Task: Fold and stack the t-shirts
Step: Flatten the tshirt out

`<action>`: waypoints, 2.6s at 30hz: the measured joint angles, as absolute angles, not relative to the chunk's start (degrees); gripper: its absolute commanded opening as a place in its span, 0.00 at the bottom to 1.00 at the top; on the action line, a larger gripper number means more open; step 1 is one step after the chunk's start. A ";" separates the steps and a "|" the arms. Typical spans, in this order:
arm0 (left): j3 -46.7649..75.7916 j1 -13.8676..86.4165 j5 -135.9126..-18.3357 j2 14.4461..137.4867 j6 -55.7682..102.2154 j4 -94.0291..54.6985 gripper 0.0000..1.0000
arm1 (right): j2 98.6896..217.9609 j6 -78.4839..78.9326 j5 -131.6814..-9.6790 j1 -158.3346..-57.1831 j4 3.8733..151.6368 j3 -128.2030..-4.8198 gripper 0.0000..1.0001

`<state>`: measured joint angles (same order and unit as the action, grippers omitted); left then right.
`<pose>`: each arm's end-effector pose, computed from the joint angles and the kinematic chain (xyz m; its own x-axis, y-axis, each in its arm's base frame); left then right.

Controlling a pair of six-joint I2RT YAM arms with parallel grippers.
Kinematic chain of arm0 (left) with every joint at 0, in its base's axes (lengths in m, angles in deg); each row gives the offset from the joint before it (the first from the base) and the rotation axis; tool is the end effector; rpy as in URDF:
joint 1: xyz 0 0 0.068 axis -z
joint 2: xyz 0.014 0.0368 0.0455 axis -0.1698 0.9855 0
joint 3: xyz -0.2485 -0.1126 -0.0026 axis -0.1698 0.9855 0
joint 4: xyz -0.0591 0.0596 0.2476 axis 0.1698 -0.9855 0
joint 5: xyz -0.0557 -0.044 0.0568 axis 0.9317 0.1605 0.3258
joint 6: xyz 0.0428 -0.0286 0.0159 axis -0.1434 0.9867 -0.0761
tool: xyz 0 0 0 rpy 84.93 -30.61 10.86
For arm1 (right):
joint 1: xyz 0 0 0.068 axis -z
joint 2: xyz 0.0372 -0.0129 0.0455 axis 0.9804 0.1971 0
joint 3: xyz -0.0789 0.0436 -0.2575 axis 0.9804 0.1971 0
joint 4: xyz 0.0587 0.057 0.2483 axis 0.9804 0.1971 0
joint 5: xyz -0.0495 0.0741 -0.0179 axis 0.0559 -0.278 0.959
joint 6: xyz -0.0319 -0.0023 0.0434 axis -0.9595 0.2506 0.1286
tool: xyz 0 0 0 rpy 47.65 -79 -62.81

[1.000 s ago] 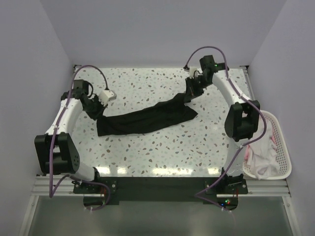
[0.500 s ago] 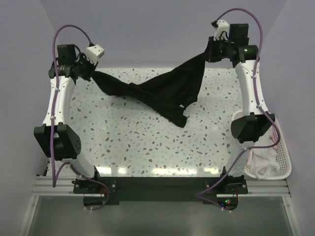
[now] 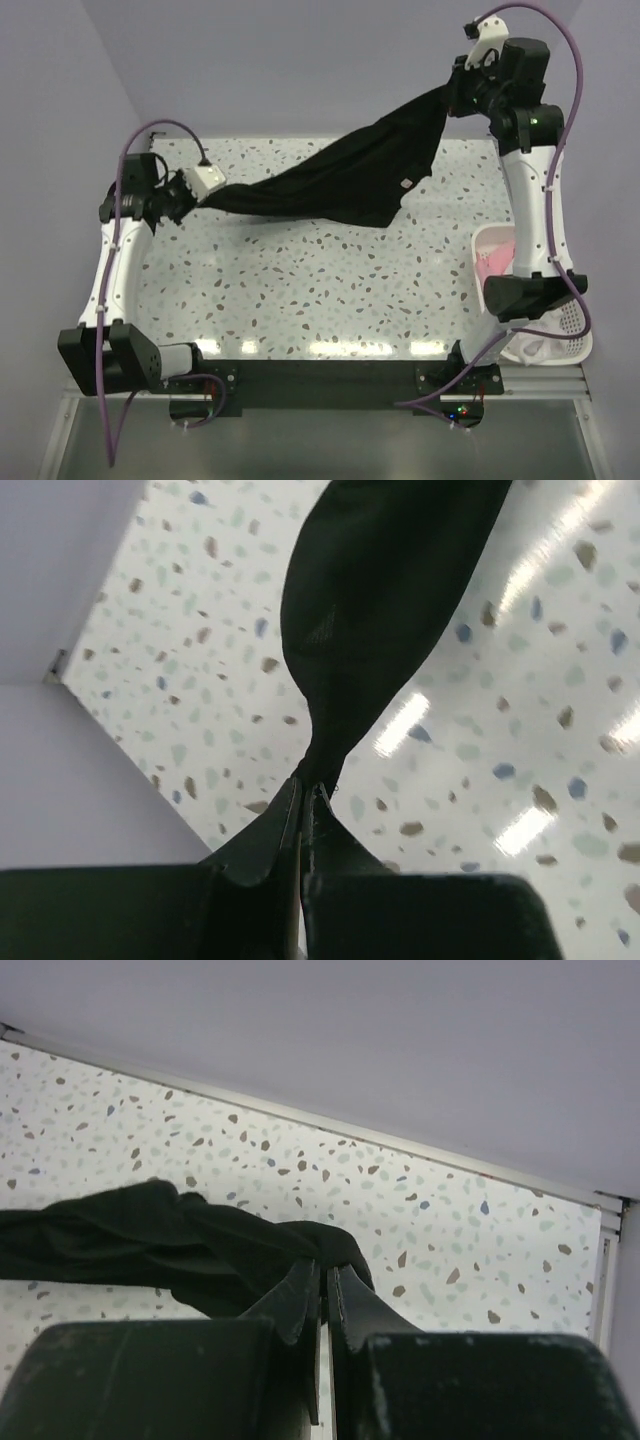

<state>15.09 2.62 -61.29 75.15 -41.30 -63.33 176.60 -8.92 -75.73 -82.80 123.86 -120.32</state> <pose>0.2732 0.0197 0.3404 -0.2800 0.6990 -0.6580 0.6610 0.6375 0.3959 0.3475 0.0332 0.5177 -0.2735 -0.0597 -0.9600 -0.2922 0.9561 0.0238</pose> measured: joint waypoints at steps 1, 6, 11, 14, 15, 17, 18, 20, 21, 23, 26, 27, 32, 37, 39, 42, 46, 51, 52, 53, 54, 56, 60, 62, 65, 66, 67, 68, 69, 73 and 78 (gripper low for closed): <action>18.13 2.62 -61.55 73.07 -44.08 -65.01 0.00 | 175.66 -9.33 -75.71 -82.80 124.03 -118.93 0.00; 37.12 2.46 -64.09 62.12 -59.27 -72.90 0.35 | 167.94 -11.78 -75.68 -82.80 125.39 -103.08 0.00; 47.53 2.40 -65.20 54.95 -67.29 -83.22 0.46 | 162.17 -15.26 -75.40 -82.80 129.47 -86.56 0.00; 44.79 2.40 -63.63 58.60 -64.60 -82.24 0.49 | 160.86 -16.57 -74.59 -82.80 130.83 -80.59 0.00; 42.11 2.40 -62.88 62.36 -62.16 -82.28 0.50 | 160.60 -16.81 -74.48 -82.80 130.96 -79.08 0.00; 34.96 2.42 -60.46 71.41 -55.99 -79.96 0.50 | 160.29 -17.16 -74.37 -82.80 131.64 -77.33 0.00; 30.37 2.49 -59.17 76.79 -52.04 -78.91 0.50 | 160.29 -17.20 -74.20 -82.80 131.73 -76.87 0.00; 22.43 3.05 -56.52 86.23 -44.85 -73.95 0.50 | 160.29 -17.35 -73.67 -82.80 131.73 -76.44 0.00; 19.42 3.47 -55.58 89.40 -41.98 -72.55 0.50 | 160.29 -17.40 -73.24 -82.80 131.79 -76.28 0.00; 12.71 5.52 -54.14 96.61 -34.77 -68.84 0.49 | 160.29 -17.46 -72.86 -82.80 131.83 -76.02 0.00; 4.80 11.14 -53.79 104.98 -25.59 -62.74 0.49 | 160.29 -17.55 -72.47 -82.80 132.23 -75.52 0.00; 3.05 11.93 -53.79 106.82 -23.64 -61.38 0.49 | 160.27 -17.57 -72.30 -82.80 132.38 -75.26 0.00; -7.71 20.69 -52.92 117.66 -15.21 -54.08 0.50 | 160.22 -17.53 -71.47 -82.80 133.91 -74.49 0.00; -13.06 22.99 -51.17 124.83 -12.52 -46.98 0.52 | 160.22 -17.22 -71.49 -82.80 135.46 -74.47 0.00; -15.23 23.40 -49.90 127.17 -12.78 -45.52 0.53 | 160.22 -17.18 -71.49 -82.80 136.05 -74.36 0.00; -19.79 23.97 -46.27 130.73 -14.57 -45.01 0.55 | 160.25 -17.16 -71.51 -82.80 136.71 -73.92 0.00; -24.97 24.89 -41.55 134.27 -18.16 -45.54 0.56 | 160.55 -17.16 -71.51 -82.80 136.99 -73.81 0.00; -31.33 26.46 -39.58 138.31 -24.74 -49.19 0.57 | 161.49 -17.18 -71.53 -82.75 137.15 -73.81 0.00; -31.88 26.81 -39.61 138.84 -26.14 -49.98 0.57 | 161.75 -17.18 -71.55 -82.75 137.17 -73.81 0.00; -31.95 27.18 -39.67 139.14 -27.47 -50.74 0.57 | 162.13 -17.18 -71.55 -82.73 137.21 -73.81 0.00; -31.95 27.51 -39.78 139.43 -28.85 -51.66 0.57 | 162.48 -17.20 -71.57 -82.73 137.23 -73.81 0.00; -31.95 28.06 -40.22 139.93 -31.60 -53.28 0.57 | 163.22 -17.22 -71.60 -82.73 137.47 -73.81 0.00; -31.95 29.02 -41.07 140.87 -35.60 -55.75 0.57 | 164.07 -17.38 -71.60 -82.73 137.95 -73.81 0.00; -31.95 29.35 -41.81 141.40 -37.24 -56.93 0.57 | 164.27 -17.51 -71.60 -82.73 138.09 -73.84 0.00; -32.12 29.83 -44.13 142.36 -39.67 -58.65 0.53 | 164.44 -17.62 -71.62 -82.73 138.33 -73.97 0.00; -32.38 29.98 -44.44 142.77 -40.47 -59.42 0.52 | 164.64 -17.64 -71.60 -82.73 138.52 -74.18 0.00; -32.97 30.07 -44.79 142.97 -41.54 -60.38 0.49 | 164.90 -17.64 -71.60 -82.73 138.57 -74.38 0.00; -33.39 30.24 -45.55 142.97 -42.59 -61.21 0.37 | 165.19 -17.64 -71.60 -82.73 138.70 -74.64 0.00; -33.65 30.46 -46.14 142.97 -43.51 -62.04 0.31 | 165.49 -17.66 -71.60 -82.73 138.74 -74.86 0.00; -33.78 30.86 -46.95 142.84 -47.40 -64.69 0.08 | 166.45 -17.77 -71.79 -82.73 138.94 -75.65 0.00; -33.72 30.59 -48.22 142.16 -48.95 -66.28 0.00 | 167.66 -17.73 -73.21 -82.73 139.24 -78.14 0.00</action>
<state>-33.72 30.59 -48.22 142.16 -48.95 -66.28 167.66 -17.73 -73.21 -82.73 139.24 -78.14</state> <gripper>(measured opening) 0.037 0.018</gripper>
